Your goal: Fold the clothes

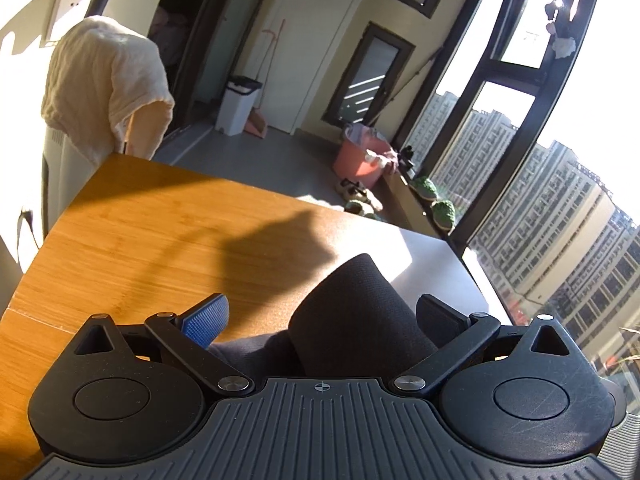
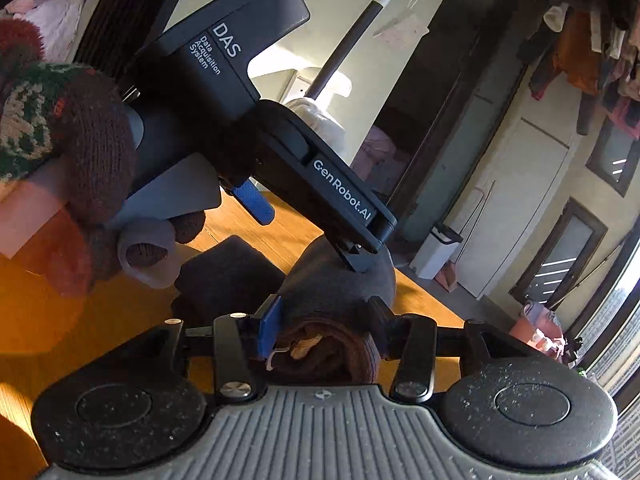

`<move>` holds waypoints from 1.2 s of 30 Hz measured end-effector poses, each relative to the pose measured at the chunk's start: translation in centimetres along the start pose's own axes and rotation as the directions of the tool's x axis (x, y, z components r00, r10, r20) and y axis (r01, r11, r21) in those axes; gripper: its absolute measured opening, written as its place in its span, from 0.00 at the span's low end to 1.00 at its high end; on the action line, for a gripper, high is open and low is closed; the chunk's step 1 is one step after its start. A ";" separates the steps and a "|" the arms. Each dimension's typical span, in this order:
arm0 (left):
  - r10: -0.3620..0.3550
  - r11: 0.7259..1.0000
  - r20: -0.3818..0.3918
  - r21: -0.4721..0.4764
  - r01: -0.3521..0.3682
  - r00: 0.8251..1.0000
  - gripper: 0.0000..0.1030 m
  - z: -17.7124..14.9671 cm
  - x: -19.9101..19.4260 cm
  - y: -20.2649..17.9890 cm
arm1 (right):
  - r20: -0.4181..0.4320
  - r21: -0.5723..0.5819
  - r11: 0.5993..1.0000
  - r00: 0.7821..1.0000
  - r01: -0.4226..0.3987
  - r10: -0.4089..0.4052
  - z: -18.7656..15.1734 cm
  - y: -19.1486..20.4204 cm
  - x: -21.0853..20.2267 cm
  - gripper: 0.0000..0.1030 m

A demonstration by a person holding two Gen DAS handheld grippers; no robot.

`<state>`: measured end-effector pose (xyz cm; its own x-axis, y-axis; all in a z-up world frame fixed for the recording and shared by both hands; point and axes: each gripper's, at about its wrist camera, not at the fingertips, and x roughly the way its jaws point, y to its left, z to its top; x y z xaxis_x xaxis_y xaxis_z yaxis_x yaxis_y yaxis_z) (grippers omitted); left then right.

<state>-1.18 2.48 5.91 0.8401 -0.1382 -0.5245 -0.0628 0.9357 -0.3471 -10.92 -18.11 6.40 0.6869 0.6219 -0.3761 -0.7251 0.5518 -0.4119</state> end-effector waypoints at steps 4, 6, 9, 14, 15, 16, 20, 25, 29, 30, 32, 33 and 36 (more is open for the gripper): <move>0.084 0.995 -0.014 0.059 -0.083 0.996 1.00 -1.0 1.0 0.3 | 0.025 0.322 0.941 0.995 -0.104 0.101 -0.6 -4.4 -0.3 0.79; 0.105 0.993 -0.016 0.057 -0.104 0.994 1.00 -1.4 1.0 1.0 | 0.024 0.492 0.860 0.989 -0.138 0.145 -1.7 -6.7 0.8 0.85; 0.107 0.994 -0.023 0.022 -0.107 0.994 1.00 -1.6 0.7 2.3 | 0.025 0.642 0.743 0.974 -0.190 0.227 -3.2 -8.1 3.5 0.90; 0.101 0.995 -0.040 -0.019 -0.101 0.994 1.00 -1.5 1.2 3.0 | 0.061 0.745 0.617 0.947 -0.253 0.314 -4.7 -8.4 5.6 0.64; 0.100 0.994 -0.044 -0.030 -0.101 0.994 1.00 -1.4 1.3 3.2 | 0.061 0.735 0.632 0.952 -0.246 0.301 -4.8 -8.6 5.1 0.61; 0.103 0.993 -0.042 -0.045 -0.105 0.994 1.00 -1.2 1.4 3.3 | 0.057 0.721 0.650 0.956 -0.239 0.288 -4.7 -9.1 4.6 0.53; 0.063 0.994 -0.045 -0.091 -0.067 0.997 1.00 -0.4 2.5 3.2 | -0.017 0.529 0.842 0.991 -0.105 0.134 -3.7 -10.6 1.7 0.45; 0.015 0.995 -0.026 -0.101 -0.018 1.000 1.00 0.9 3.9 1.2 | -0.119 0.156 0.987 0.993 0.037 -0.019 -2.4 -8.7 1.7 0.36; -0.044 0.995 0.002 -0.095 0.044 0.999 1.00 1.7 3.5 -0.5 | -0.088 -0.139 0.988 0.993 0.065 -0.077 -2.1 -3.3 2.0 0.29; -0.053 0.995 0.006 -0.084 0.053 0.999 1.00 1.8 3.2 -0.9 | -0.074 -0.190 0.980 0.994 0.063 -0.078 -2.1 -2.0 2.1 0.29; -0.061 0.997 0.009 -0.055 0.061 0.998 1.00 2.0 2.9 -1.7 | -0.054 -0.235 0.971 0.997 0.036 -0.050 -2.0 -0.5 1.9 0.29; -0.042 0.999 0.005 -0.034 0.043 0.999 1.00 2.0 2.8 -2.0 | -0.049 -0.232 0.973 0.998 0.022 -0.034 -1.9 -0.2 2.0 0.29; 0.040 0.999 -0.017 0.024 -0.040 0.999 1.00 1.7 3.3 -1.9 | -0.044 -0.097 0.995 0.999 0.009 -0.013 -1.4 -1.6 2.0 0.30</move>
<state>2.62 0.77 6.18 0.8275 -0.1059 -0.5514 -0.0833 0.9481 -0.3070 -8.31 -18.52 5.17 0.6979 0.5897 -0.4064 -0.7108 0.5011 -0.4936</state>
